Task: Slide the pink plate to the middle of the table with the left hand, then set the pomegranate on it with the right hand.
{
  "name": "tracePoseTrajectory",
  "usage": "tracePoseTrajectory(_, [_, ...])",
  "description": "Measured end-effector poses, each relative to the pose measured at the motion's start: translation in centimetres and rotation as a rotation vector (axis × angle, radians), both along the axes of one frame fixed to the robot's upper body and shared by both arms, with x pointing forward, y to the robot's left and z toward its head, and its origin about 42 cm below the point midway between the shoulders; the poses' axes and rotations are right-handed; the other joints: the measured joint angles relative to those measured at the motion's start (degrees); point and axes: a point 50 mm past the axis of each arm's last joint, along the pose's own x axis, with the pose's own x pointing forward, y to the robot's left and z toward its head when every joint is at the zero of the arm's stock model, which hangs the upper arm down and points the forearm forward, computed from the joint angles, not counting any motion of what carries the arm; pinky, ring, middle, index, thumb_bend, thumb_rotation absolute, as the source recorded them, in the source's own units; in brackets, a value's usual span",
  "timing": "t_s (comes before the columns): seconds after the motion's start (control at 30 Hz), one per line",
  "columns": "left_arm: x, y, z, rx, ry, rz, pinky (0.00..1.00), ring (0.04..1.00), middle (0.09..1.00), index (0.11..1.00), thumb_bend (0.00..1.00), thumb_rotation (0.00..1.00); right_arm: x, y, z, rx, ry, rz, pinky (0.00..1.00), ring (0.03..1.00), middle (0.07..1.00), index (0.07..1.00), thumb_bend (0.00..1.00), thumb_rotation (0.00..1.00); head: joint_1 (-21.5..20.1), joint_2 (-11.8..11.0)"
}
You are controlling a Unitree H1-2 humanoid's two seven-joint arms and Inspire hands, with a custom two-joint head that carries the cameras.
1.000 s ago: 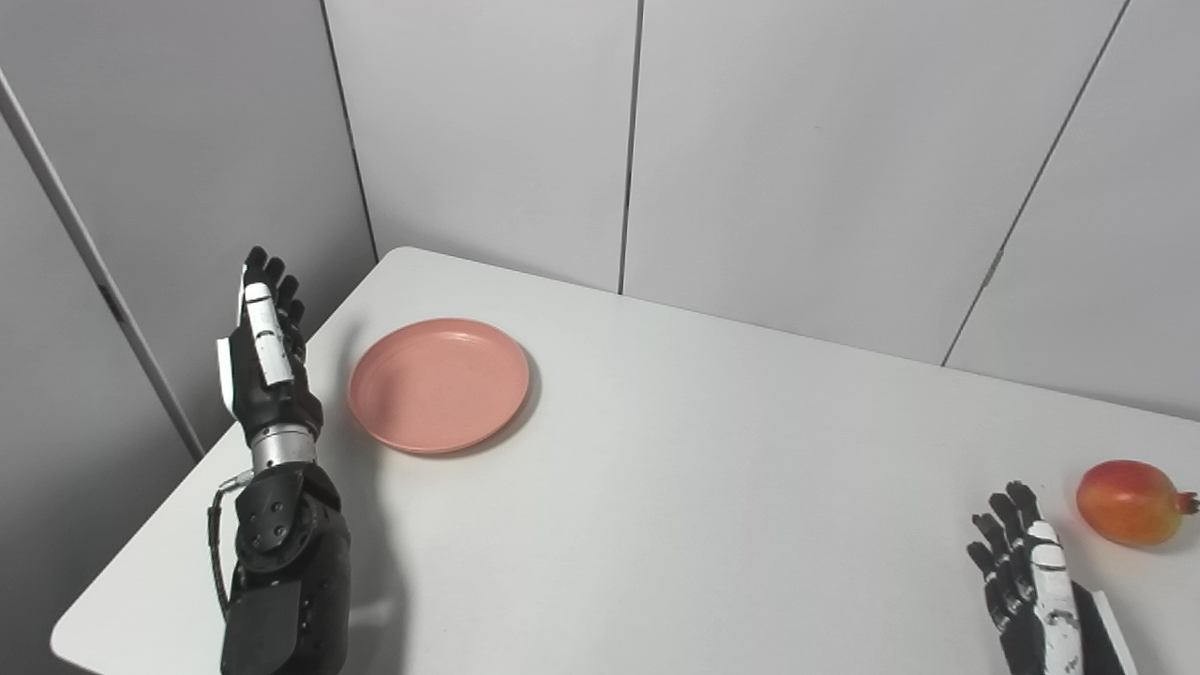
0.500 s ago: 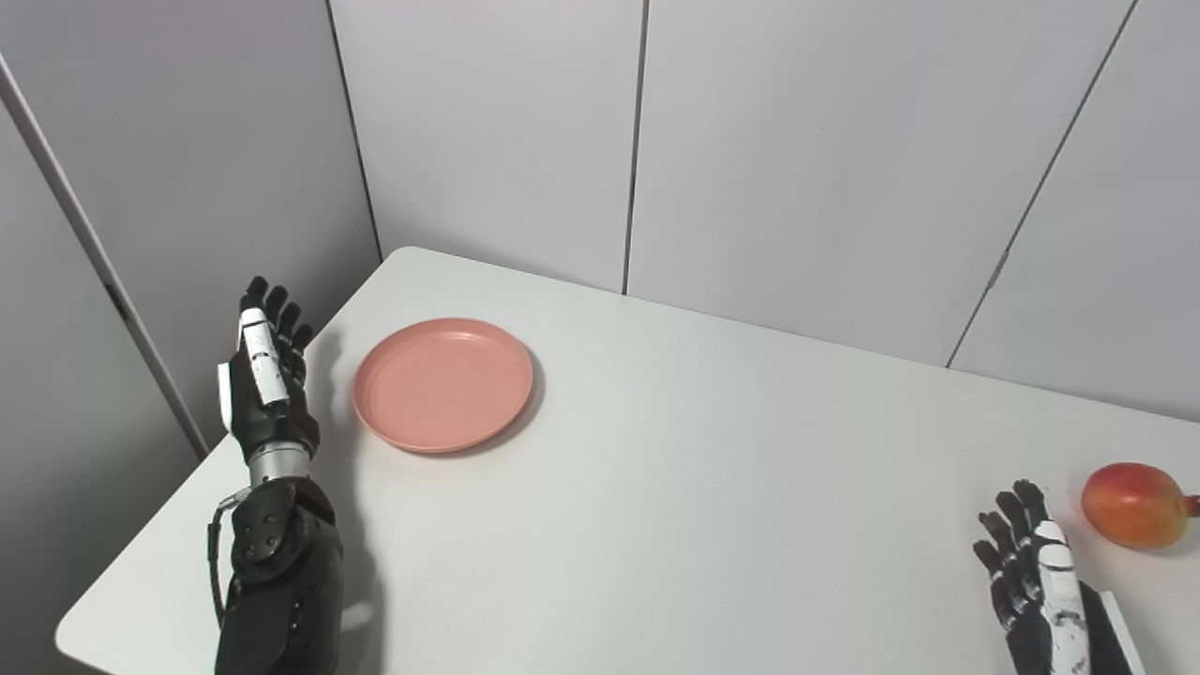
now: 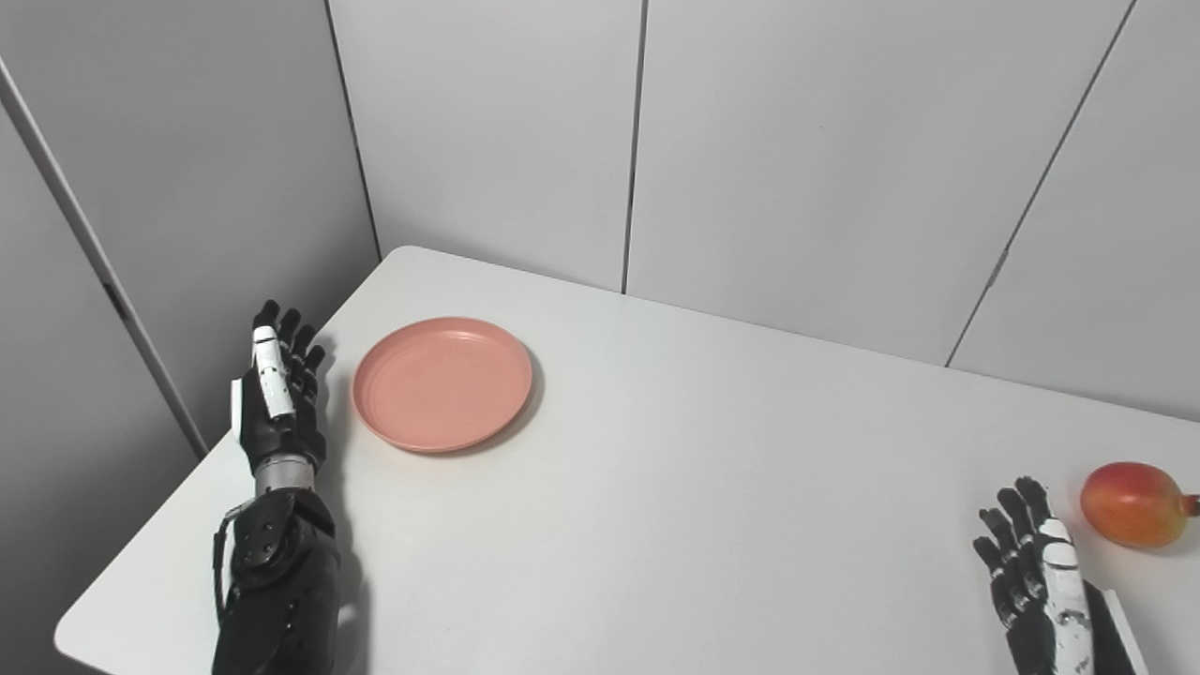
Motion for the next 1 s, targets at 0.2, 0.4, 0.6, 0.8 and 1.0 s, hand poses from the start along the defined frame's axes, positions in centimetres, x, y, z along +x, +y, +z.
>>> tracePoseTrajectory(0.2, [0.2, 0.0, -0.4, -0.004, 0.003, 0.002, 0.90, 0.914, 0.930, 0.922, 0.36, 1.00, 0.0, 0.0, 0.0, 0.000, 0.000, -0.001, 1.00, 1.000, 1.000, 1.000, 0.16, 1.00, 0.00, 0.00])
tracePoseTrajectory(0.4, [0.7, -0.2, -0.5, -0.006, 0.003, -0.008, 0.94, 0.927, 0.931, 0.923, 0.34, 1.00, 0.0, 0.0, 0.0, -0.003, 0.000, -0.003, 1.00, 1.000, 1.000, 1.000, 0.16, 1.00, -0.09, 0.09])
tracePoseTrajectory(0.6, [1.1, -0.5, -0.6, -0.021, 0.000, -0.031, 0.96, 0.939, 0.937, 0.925, 0.37, 1.00, 0.0, 0.0, 0.0, -0.004, 0.000, -0.002, 1.00, 1.000, 1.000, 1.000, 0.15, 1.00, -0.18, 0.18])
tracePoseTrajectory(0.8, [1.5, -0.9, -0.8, -0.011, 0.006, -0.072, 0.93, 0.934, 0.932, 0.906, 0.38, 1.00, 0.0, 0.0, 0.0, -0.004, 0.000, -0.002, 1.00, 1.000, 1.000, 1.000, 0.15, 1.00, -0.26, 0.09])
tracePoseTrajectory(1.0, [1.8, -1.3, -0.8, -0.011, 0.008, -0.085, 0.93, 0.927, 0.927, 0.904, 0.38, 1.00, 0.0, 0.0, 0.0, -0.005, 0.000, -0.002, 1.00, 1.000, 1.000, 1.000, 0.15, 1.00, -0.26, 0.18])
